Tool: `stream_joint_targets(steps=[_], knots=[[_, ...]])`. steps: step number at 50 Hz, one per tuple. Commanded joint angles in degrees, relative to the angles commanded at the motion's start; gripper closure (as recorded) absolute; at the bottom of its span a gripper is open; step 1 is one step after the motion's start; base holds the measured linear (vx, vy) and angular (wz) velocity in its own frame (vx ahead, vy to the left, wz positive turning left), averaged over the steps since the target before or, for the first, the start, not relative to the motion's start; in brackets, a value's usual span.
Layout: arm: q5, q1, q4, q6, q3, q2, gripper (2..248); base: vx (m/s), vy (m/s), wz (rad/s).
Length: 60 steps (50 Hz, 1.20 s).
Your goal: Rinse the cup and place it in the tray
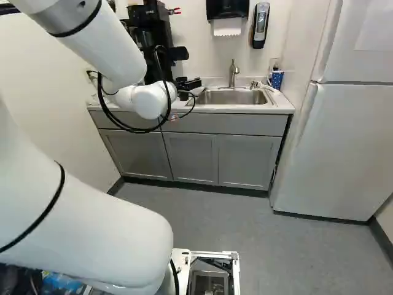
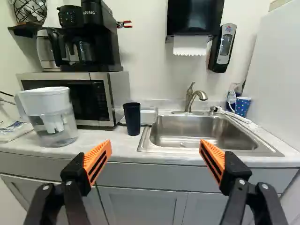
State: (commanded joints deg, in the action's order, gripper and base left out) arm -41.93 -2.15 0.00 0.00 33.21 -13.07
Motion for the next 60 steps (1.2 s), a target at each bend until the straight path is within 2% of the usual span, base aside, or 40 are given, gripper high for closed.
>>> stream_joint_targets(steps=[60], knots=[[9.15, 0.13, 0.0, 0.0, 9.55, 2.51, 3, 0.0, 0.0, 0.0]])
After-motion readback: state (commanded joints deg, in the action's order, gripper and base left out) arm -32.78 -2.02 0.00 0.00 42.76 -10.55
